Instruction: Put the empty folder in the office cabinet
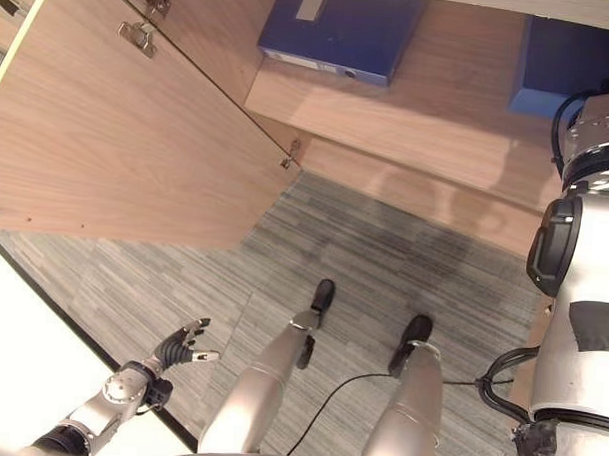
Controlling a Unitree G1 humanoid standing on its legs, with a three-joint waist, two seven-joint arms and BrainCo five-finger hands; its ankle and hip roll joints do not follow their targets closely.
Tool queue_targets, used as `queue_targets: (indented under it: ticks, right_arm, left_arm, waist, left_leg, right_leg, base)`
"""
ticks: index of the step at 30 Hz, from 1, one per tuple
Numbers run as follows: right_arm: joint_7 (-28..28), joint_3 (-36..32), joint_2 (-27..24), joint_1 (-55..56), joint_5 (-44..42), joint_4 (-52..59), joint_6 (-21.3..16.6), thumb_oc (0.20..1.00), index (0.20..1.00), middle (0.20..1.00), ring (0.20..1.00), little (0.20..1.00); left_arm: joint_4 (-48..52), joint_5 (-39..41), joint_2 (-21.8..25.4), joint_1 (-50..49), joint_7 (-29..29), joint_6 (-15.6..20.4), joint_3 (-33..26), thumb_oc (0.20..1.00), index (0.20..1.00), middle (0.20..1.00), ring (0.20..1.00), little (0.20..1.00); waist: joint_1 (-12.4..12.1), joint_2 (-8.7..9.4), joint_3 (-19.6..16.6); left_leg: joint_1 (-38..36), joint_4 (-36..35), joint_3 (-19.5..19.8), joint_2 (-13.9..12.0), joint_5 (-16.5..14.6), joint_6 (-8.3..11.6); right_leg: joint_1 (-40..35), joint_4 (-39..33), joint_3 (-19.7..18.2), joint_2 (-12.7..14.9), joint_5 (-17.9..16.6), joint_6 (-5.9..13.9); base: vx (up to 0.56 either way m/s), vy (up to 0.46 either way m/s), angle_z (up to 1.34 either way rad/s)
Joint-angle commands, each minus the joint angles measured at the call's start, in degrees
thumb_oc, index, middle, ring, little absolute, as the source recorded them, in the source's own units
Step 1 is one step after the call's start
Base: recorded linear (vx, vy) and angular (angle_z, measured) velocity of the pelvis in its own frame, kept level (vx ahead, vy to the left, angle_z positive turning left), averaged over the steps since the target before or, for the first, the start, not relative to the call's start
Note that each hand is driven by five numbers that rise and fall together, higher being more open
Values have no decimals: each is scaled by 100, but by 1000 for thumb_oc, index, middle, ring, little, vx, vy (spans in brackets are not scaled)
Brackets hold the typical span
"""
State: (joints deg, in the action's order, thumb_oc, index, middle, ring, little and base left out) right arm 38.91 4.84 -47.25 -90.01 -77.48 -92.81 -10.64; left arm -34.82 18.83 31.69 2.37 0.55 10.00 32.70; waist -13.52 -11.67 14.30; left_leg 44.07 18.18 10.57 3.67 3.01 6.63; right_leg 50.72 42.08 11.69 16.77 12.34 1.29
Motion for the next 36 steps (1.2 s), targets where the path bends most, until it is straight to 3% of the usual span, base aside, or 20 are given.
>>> queue_targets:
  ticks: [1, 5, 6, 7, 11, 21, 28, 36]
  right_arm:
    - [-12, 292, -517, -61, 186, 315, -257, 200, 200, 200, 200, 200]
    - [55, 177, -426, 54, 123, 386, -354, 200, 200, 200, 200, 200]
    - [60, 170, -423, 62, 125, 396, -359, 282, 282, 282, 282, 282]
    - [55, 137, -375, 89, 96, 445, -408, 1000, 1000, 1000, 1000, 1000]
    - [30, -4, -322, 175, -77, 651, -614, 1000, 1000, 1000, 1000, 1000]
    - [62, -137, -271, 266, -181, 552, -634, 1000, 1000, 1000, 1000, 1000]
    - [121, -151, -157, 343, -117, 513, -589, 1000, 1000, 1000, 1000, 1000]
    - [-86, 126, -215, 391, 152, 535, -291, 1000, 1000, 1000, 1000, 1000]
  left_arm:
    - [-226, 31, 45, 88, -105, 72, 74, 1000, 1000, 1000, 1000, 1000]
    - [-207, 101, -18, 134, -135, 71, 107, 1000, 1000, 1000, 1000, 1000]
    - [-211, 104, -18, 137, -136, 71, 108, 1000, 1000, 1000, 1000, 1000]
    - [-205, 134, -28, 145, -143, 81, 115, 1000, 1000, 1000, 1000, 1000]
    - [-209, 141, -48, 166, -147, 93, 90, 1000, 1000, 1000, 1000, 1000]
    - [-322, 196, -147, 255, -155, 63, 152, 1000, 1000, 1000, 1000, 1000]
    - [-353, 282, -204, 267, -186, 65, 150, 1000, 1000, 1000, 1000, 1000]
    - [-324, 348, -197, 246, -194, 82, 83, 1000, 1000, 1000, 1000, 1000]
  waist:
    - [-100, -164, 130]
    - [-100, -196, 169]
    - [-98, -197, 172]
    - [-97, -211, 187]
    - [-93, -228, 199]
    - [-57, -218, 248]
    - [-30, -231, 282]
    - [-30, -212, 367]
  left_leg:
    - [-235, -247, -206, -231, -578, -11]
    - [-320, -330, -192, -216, -550, -25]
    - [-328, -337, -190, -216, -547, -25]
    - [-342, -351, -193, -216, -541, -27]
    - [-423, -445, -198, -214, -522, -27]
    - [-658, -681, -185, -225, -451, -49]
    - [-706, -731, -212, -240, -424, -68]
    - [-697, -745, -227, -236, -392, -68]
  right_leg:
    - [-834, -102, -285, -150, 760, 670]
    - [-880, -119, -281, -143, 759, 680]
    - [-887, -121, -279, -143, 759, 680]
    - [-893, -131, -278, -145, 755, 681]
    - [-951, -191, -275, -145, 741, 695]
    - [-1085, -316, -269, -127, 682, 704]
    - [-1102, -342, -285, -149, 647, 693]
    - [-1102, -344, -287, -138, 615, 687]
  base:
    - [0, 0, 0]
    - [0, 0, 0]
    - [0, 0, 0]
    - [0, 0, 0]
    - [0, 0, 0]
    - [0, 0, 0]
    - [0, 0, 0]
    - [0, 0, 0]
